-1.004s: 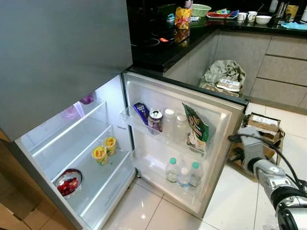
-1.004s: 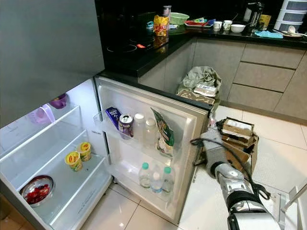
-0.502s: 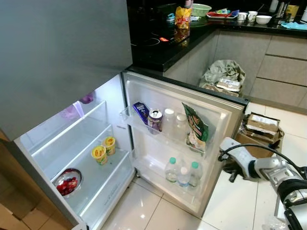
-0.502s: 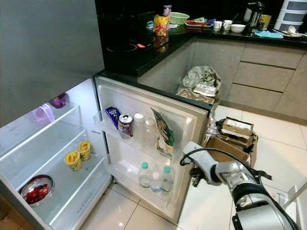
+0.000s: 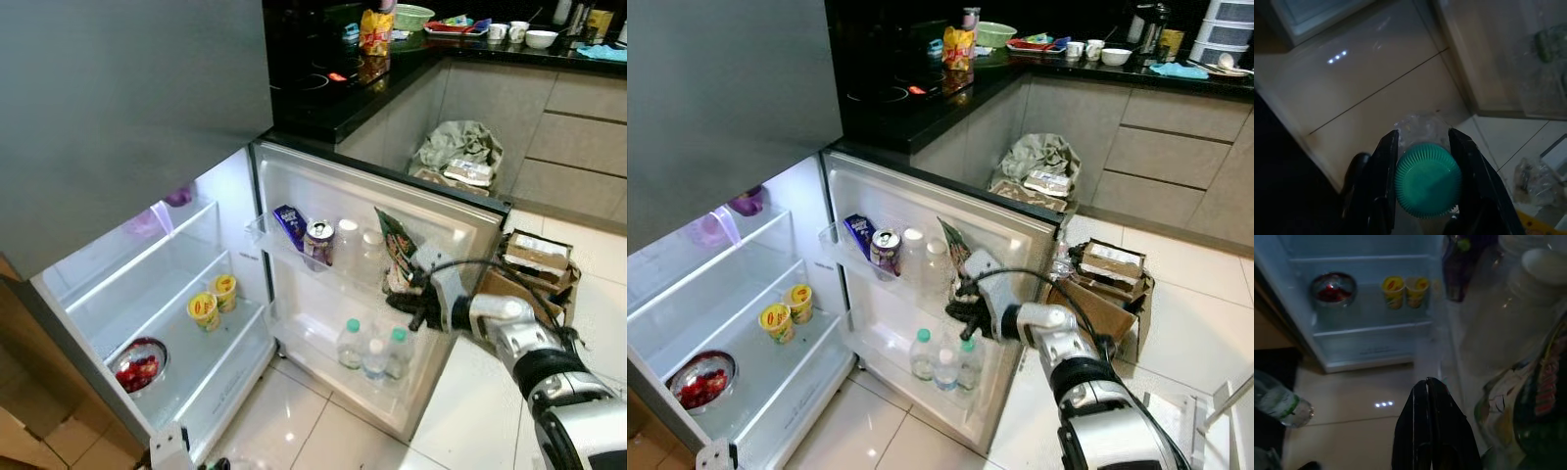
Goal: Restocking fridge
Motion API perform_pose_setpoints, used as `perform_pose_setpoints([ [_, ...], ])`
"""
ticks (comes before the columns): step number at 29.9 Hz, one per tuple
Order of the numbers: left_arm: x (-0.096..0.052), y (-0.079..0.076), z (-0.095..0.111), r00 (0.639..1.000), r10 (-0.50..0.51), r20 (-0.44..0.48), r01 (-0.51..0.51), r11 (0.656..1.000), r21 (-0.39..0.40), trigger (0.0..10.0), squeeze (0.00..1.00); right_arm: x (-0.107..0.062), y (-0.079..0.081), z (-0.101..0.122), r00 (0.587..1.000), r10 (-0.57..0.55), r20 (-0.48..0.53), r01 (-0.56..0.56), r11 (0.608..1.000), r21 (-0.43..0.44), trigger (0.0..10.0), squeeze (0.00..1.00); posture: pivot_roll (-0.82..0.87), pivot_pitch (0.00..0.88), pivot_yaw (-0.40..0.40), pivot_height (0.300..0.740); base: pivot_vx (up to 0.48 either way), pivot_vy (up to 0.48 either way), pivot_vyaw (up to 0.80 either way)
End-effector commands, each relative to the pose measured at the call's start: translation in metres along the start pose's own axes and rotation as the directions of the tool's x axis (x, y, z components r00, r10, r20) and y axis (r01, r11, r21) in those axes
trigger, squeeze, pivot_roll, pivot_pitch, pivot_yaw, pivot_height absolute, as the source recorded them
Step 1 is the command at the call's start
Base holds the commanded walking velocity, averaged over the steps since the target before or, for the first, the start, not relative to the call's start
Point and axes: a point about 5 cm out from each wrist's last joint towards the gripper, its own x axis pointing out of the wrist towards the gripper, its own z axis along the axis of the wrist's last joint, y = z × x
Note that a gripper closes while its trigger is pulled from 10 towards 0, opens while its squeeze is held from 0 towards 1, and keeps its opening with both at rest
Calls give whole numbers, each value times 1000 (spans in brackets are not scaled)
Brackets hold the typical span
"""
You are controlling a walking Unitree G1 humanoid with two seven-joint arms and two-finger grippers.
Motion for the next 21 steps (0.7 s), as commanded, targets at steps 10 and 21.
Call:
perform_pose_setpoints([
  [10, -1, 4, 17, 998, -13, 60, 11, 999, 33, 10000, 0, 4, -15, 7, 959, -275, -63, 269, 959, -91, 10000, 0, -48, 140, -1, 740, 0, 0, 0],
  [21, -6, 13, 9, 999, -21, 33, 18, 997, 75, 10000, 0, -33, -56, 4, 801, -590, -101, 575, 805, -145, 10000, 0, -23, 196, 39, 740, 0, 0, 0],
])
